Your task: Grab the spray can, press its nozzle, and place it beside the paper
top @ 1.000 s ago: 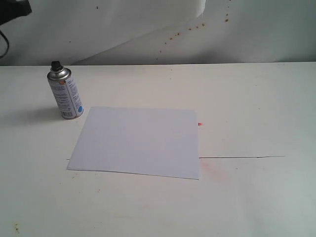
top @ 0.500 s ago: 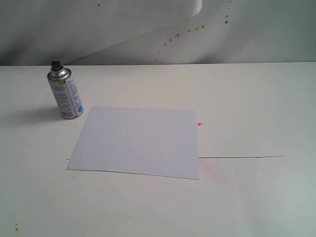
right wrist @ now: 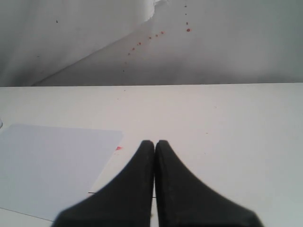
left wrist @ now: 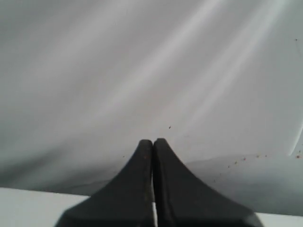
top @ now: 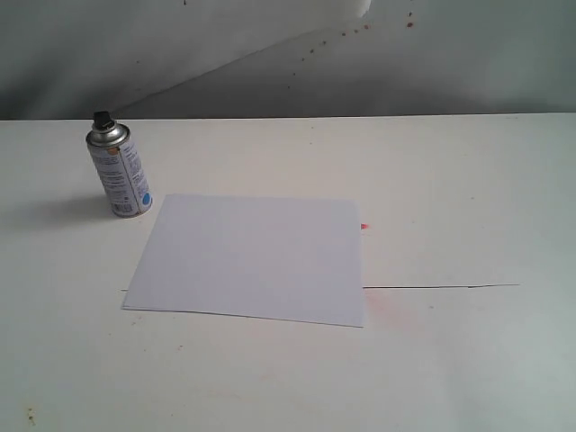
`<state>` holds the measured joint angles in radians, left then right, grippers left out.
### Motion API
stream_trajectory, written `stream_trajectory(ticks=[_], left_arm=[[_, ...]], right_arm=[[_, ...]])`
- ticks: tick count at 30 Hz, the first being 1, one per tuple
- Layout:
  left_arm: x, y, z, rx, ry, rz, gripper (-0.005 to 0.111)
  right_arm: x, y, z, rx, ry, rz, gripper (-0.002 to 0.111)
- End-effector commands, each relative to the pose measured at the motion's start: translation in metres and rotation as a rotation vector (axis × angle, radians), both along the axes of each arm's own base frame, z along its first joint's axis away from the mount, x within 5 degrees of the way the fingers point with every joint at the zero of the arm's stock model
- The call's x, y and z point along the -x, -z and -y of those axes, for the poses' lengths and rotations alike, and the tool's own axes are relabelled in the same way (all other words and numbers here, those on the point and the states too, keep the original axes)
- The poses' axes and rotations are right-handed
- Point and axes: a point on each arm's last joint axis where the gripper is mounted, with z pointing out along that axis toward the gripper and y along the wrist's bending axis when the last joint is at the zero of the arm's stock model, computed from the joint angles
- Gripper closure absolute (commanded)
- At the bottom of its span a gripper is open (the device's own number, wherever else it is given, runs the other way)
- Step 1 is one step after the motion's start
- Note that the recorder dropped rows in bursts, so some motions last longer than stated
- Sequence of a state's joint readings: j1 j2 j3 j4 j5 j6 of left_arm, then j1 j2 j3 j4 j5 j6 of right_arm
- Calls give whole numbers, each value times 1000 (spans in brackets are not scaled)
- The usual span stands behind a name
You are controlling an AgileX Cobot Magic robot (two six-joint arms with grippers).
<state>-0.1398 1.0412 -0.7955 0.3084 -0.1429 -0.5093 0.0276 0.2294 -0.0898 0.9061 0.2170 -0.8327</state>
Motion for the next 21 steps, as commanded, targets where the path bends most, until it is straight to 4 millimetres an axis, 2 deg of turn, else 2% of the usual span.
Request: stream_trajectory(ticks=[1,2,4,5,6,8,13,17,21], left_arm=[[19,12,-13,-107,-103,-227,107],[37,16,-22,-122,-169,-348,107],[65,13,-32,-160,-238,-422,107],[73,11,-34,-173,-242,-407,107],[89,8,-36,-192,-228,-337,107],[108,11,-36,-174,-207,-236,107],[123,30,-34,-151,-170,-146,107],[123,46,-32,-124,-151,-148,107],[122,51,-30,-114,-132,-134,107]], right_arm=[[0,0,1,0,10,4,108],[0,0,1,0,12,6,108],[0,0,1,0,12,6,108],[0,0,1,0,12,6,108],[0,0,1,0,12,6,108],[0,0,1,0,12,6,108],[0,0,1,0,12,6,108],[0,0,1,0,12,6,108],[0,0,1,0,12,6,108]])
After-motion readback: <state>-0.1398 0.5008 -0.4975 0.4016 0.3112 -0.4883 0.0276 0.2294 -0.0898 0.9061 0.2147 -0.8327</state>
